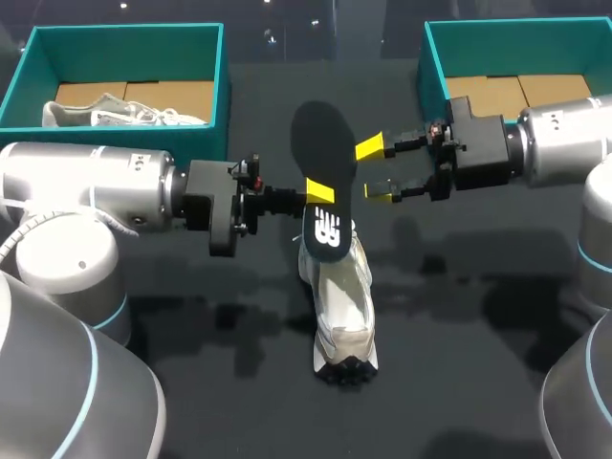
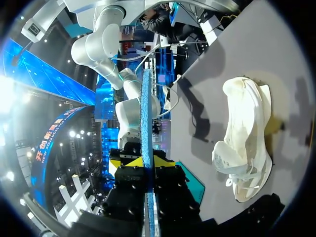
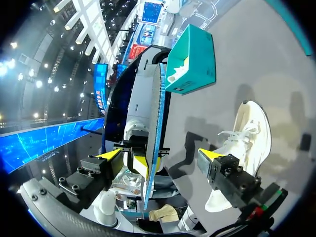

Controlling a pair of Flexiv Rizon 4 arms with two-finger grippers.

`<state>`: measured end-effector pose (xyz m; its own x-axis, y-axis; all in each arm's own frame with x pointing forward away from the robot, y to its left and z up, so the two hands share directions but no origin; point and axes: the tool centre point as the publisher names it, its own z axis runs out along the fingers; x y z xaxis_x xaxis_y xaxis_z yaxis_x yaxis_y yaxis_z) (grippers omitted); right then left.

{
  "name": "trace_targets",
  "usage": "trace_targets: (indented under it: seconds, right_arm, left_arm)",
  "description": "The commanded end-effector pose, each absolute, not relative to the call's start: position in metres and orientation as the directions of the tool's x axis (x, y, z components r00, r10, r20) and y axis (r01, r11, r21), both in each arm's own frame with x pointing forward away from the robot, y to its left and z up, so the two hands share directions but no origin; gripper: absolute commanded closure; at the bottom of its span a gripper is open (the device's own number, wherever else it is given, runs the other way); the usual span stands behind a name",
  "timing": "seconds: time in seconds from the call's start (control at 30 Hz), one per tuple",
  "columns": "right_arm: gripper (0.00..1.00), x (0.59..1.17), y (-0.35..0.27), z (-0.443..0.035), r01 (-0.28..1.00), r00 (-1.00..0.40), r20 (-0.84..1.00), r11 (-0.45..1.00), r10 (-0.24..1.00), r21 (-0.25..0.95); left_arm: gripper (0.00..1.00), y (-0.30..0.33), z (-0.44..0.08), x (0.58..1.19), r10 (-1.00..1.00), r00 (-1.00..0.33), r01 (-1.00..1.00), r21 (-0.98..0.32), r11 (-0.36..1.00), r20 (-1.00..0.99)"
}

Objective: Take the shoe out of the shoebox, open the shoe tongue, remove and reinsert the insole, then place the shoe into the shoebox

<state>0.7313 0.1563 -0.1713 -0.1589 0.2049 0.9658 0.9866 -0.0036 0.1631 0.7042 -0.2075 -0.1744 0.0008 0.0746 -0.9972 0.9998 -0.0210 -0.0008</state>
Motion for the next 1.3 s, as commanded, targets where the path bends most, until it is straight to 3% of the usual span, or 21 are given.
trace_targets:
  seconds: [0.03, 0.07, 0.23, 0.33, 0.87, 1.3]
  right_arm:
    - [0.18, 0.739, 0.166, -0.178, 0.989, -0.149, 0.970, 0.012, 0.194, 0.150]
    - [0.24, 0.740, 0.167, -0.178, 0.989, -0.147, 0.970, 0.014, 0.193, 0.148]
    - [0.36, 0.741, 0.169, -0.178, 0.990, -0.142, 0.971, 0.015, 0.192, 0.141]
    - [0.51, 0.742, 0.170, -0.178, 0.990, -0.141, 0.972, 0.012, 0.189, 0.141]
    - [0.62, 0.736, 0.177, -0.185, 0.993, -0.119, 0.979, 0.018, 0.165, 0.117]
    - [0.64, 0.733, 0.181, -0.185, 0.994, -0.107, 0.982, 0.020, 0.159, 0.105]
  left_arm:
    - [1.00, -0.214, -0.180, 0.705, 0.070, 0.011, 1.000, 0.011, -0.009, -0.997]
    - [1.00, -0.215, -0.181, 0.706, 0.070, 0.009, 1.000, 0.009, -0.005, -0.998]
    - [1.00, -0.218, -0.181, 0.706, 0.059, 0.003, 1.000, 0.003, 0.007, -0.998]
    - [1.00, -0.220, -0.180, 0.704, 0.052, 0.003, 1.000, 0.003, 0.007, -0.999]
    - [1.00, -0.227, -0.181, 0.709, 0.047, 0.028, 0.999, 0.029, 0.028, -0.998]
    - [1.00, -0.229, -0.187, 0.713, 0.067, 0.056, 0.997, 0.059, 0.052, -0.996]
